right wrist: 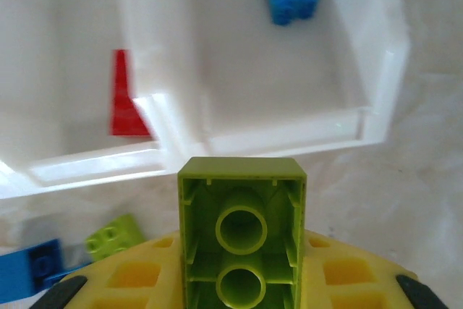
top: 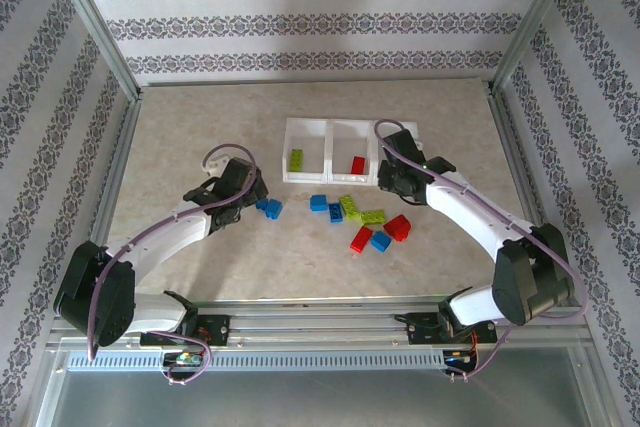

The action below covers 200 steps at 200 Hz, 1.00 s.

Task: Sort the legos into containers by color
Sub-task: Pick up the lego from the middle-right of the table, then place the lego in the container.

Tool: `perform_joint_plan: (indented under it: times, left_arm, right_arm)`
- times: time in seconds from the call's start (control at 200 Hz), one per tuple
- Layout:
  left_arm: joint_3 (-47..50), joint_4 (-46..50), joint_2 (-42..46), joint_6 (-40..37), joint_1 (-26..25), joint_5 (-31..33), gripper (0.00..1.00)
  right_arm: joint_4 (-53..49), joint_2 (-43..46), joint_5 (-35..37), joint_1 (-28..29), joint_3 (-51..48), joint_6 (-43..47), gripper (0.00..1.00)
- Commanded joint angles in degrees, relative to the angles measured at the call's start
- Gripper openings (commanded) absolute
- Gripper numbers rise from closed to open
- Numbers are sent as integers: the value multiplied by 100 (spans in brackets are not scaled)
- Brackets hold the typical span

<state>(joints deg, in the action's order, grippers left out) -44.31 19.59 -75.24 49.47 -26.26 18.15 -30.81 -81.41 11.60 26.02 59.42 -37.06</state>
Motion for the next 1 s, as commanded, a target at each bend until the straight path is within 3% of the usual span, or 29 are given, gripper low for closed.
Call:
perform_joint_plan:
  times: [0.0, 0.36, 0.725, 0.994]
  left_arm:
    - [214, -279, 166, 382, 187, -371, 100]
    - [327, -385, 272, 429, 323, -540, 100]
    - [349, -386, 266, 433, 343, -585, 100]
    - [367, -421, 294, 362, 392, -637, 100]
  right_arm:
    - [-85, -90, 194, 360, 487, 183, 20]
    - [-189, -1763, 185, 1094, 2463, 863, 20]
    - [-228, -3396, -303, 1133, 4103, 1137, 20]
    - [-298, -4268, -227, 1127, 4822, 1265, 24]
